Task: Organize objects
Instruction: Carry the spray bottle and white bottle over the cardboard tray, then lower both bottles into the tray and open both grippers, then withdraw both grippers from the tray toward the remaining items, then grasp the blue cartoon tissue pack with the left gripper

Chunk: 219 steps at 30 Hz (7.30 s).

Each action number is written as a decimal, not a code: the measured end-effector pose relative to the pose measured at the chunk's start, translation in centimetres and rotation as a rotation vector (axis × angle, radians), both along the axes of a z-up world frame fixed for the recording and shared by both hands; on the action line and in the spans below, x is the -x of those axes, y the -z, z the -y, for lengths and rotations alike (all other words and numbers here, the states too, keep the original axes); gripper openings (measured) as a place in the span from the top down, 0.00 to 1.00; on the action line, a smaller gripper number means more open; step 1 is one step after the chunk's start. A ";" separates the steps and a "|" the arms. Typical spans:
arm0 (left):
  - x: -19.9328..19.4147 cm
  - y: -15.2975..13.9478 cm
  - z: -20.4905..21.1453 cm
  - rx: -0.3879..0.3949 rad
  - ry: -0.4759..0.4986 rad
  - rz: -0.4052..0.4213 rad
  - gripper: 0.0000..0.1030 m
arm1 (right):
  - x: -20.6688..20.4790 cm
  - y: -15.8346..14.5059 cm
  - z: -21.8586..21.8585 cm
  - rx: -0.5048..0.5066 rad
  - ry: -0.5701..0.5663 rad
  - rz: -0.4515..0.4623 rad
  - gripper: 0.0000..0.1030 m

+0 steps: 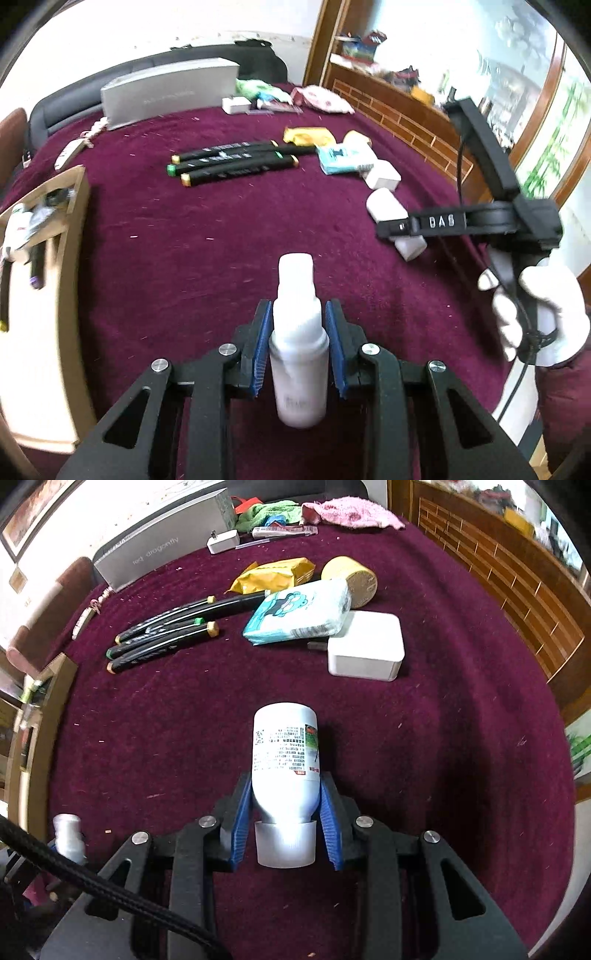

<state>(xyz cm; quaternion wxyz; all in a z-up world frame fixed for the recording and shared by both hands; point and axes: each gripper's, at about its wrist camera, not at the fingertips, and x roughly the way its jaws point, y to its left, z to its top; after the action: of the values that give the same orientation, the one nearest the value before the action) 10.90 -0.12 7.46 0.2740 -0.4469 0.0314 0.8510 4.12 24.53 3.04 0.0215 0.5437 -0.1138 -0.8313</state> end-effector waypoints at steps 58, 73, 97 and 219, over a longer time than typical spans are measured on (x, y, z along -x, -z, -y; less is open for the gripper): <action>13.0 2.9 29.9 0.063 -0.349 0.114 0.76 | 6.3 0.2 39.7 0.114 -0.500 0.042 0.68; 9.9 -0.3 33.3 -0.182 -0.408 0.089 0.39 | 5.7 -0.4 40.2 0.075 -0.483 -0.026 0.53; 1.0 -7.1 23.0 -0.264 -0.352 -0.112 0.36 | -4.5 -12.3 28.6 -0.215 -0.280 -0.593 0.22; 10.6 4.7 -11.4 0.240 0.033 0.069 0.36 | 2.2 -3.4 -7.6 0.340 0.079 -0.201 0.19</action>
<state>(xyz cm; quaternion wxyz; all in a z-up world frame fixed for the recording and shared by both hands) 0.26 11.28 2.74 0.2334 -0.5050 0.1309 0.8206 1.91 32.15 6.48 0.0914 0.4417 -0.2712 -0.8503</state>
